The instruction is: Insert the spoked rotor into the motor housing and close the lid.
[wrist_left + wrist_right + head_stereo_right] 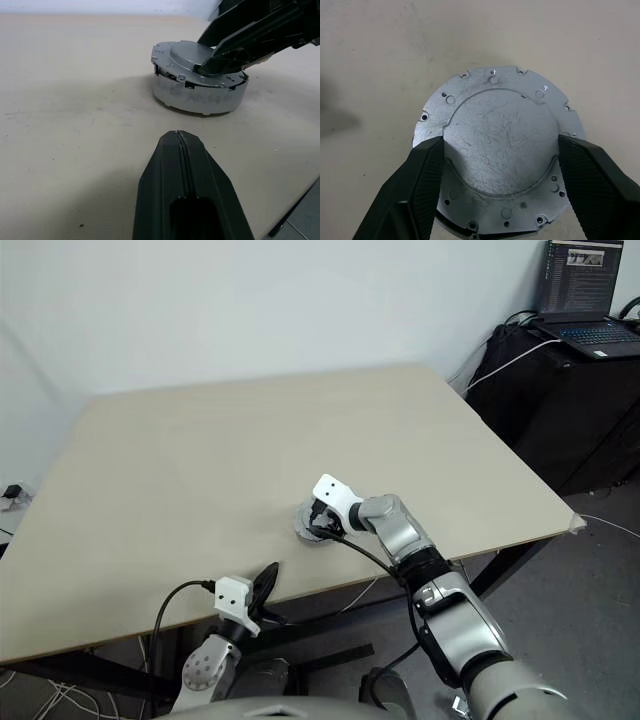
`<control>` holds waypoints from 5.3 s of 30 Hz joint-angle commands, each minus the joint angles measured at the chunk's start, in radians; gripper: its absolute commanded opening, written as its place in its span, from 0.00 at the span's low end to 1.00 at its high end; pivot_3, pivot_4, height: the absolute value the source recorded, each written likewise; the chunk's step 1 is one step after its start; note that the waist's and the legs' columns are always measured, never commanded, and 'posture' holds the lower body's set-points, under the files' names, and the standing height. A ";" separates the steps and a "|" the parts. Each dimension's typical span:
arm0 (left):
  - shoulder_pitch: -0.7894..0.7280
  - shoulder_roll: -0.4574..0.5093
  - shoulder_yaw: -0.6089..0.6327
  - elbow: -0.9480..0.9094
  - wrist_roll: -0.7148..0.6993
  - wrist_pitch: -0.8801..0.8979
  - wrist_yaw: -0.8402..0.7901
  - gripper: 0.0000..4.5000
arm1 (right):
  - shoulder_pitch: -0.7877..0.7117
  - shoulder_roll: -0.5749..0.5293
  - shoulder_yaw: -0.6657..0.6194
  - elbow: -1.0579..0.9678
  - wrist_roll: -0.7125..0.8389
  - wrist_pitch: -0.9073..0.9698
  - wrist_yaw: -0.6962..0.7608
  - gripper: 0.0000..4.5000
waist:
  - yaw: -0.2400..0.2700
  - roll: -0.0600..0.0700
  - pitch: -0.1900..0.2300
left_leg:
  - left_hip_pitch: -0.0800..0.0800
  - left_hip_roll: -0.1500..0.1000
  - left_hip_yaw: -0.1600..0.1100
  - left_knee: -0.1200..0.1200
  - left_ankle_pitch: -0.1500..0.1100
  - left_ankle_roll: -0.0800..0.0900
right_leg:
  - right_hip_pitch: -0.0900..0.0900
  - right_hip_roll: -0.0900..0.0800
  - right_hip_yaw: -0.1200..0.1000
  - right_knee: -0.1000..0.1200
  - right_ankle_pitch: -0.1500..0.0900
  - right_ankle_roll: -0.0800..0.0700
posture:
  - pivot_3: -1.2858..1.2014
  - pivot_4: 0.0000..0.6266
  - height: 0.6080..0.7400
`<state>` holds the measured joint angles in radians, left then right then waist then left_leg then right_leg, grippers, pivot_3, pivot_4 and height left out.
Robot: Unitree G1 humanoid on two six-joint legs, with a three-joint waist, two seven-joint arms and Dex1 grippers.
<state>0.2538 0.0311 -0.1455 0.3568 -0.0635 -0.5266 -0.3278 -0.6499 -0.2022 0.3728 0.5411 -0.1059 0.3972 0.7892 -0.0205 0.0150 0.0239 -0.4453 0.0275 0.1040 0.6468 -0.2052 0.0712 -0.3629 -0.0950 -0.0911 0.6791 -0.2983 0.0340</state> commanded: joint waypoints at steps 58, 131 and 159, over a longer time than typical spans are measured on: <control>-0.014 -0.017 -0.005 0.011 -0.006 -0.007 -0.001 0.00 | -0.044 -0.015 0.004 0.041 -0.022 0.050 0.063 0.71 | 0.007 0.000 0.000 | -0.002 0.000 0.000 -0.001 0.000 0.000 | -0.003 -0.001 0.000 -0.001 -0.001 -0.001 | 0.52 0.00 1.00; -0.026 -0.032 -0.025 0.054 0.004 -0.015 -0.005 0.00 | -0.112 -0.065 0.083 0.054 -0.045 0.141 0.144 0.71 | 0.011 0.001 0.000 | -0.004 -0.001 0.000 -0.002 -0.001 0.001 | -0.004 -0.003 0.000 -0.002 0.000 -0.003 | 0.52 0.00 1.00; -0.026 -0.029 -0.024 0.052 0.008 -0.020 -0.003 0.00 | -0.121 -0.062 0.104 0.090 -0.055 0.187 0.103 0.71 | 0.011 0.001 -0.001 | -0.004 -0.001 0.000 -0.002 -0.001 0.001 | -0.004 -0.003 0.000 -0.003 0.001 -0.002 | 0.52 0.00 1.00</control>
<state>0.2400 0.0047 -0.1670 0.4226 -0.0595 -0.5284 -0.3286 -0.7786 -0.2438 0.4655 0.5987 -0.1217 0.5553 0.9121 -0.0100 0.0162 0.0232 -0.4492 0.0263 0.1041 0.6447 -0.2058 0.0719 -0.3667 -0.0983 -0.0909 0.6765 -0.2976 0.0317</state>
